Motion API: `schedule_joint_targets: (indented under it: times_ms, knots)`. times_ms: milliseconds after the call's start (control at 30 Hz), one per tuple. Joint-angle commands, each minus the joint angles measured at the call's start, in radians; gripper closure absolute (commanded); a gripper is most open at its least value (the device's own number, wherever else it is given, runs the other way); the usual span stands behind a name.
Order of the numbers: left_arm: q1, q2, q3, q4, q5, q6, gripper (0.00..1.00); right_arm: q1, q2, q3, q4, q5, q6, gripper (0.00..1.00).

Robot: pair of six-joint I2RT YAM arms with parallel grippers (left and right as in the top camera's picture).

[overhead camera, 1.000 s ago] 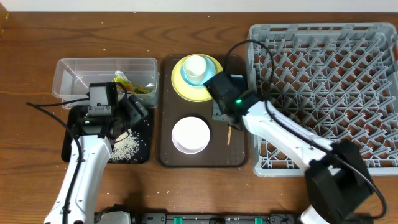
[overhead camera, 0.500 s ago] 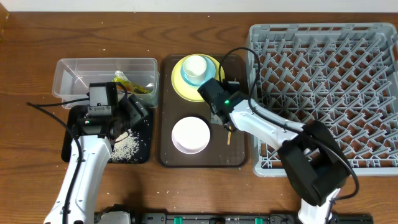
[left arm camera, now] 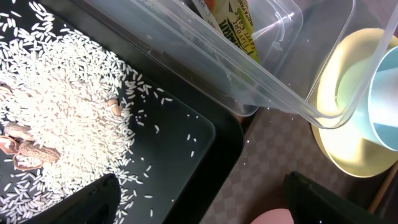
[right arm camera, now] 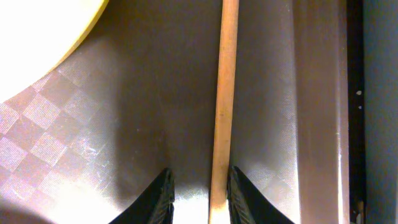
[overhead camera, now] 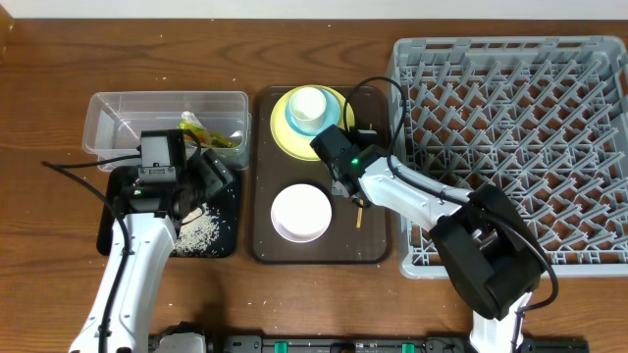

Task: Sort waste into correct bins and load items into the dishwasher rack
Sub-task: 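Return the right gripper and close on the second chopstick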

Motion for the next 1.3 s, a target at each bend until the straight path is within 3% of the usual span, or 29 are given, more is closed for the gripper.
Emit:
schedule_joint_targets:
  times_ms: [0,733,1033,1267]
  knots:
    - [0.003,-0.007,-0.004,-0.002,0.003,-0.005,0.13,-0.001,0.033,-0.003,0.000,-0.026,0.018,0.73]
    - [0.003,-0.007,-0.004,-0.002,0.003,-0.005,0.13,-0.005,0.033,-0.004,-0.031,-0.041,0.014,0.74]
    - [0.003,-0.007,-0.004,-0.002,0.003,-0.005,0.13,-0.007,0.033,-0.005,-0.041,-0.048,0.006,0.89]
    - [0.003,-0.007,-0.004,-0.002,0.003,-0.005,0.13,-0.007,0.033,-0.005,-0.039,-0.066,0.006,0.84]
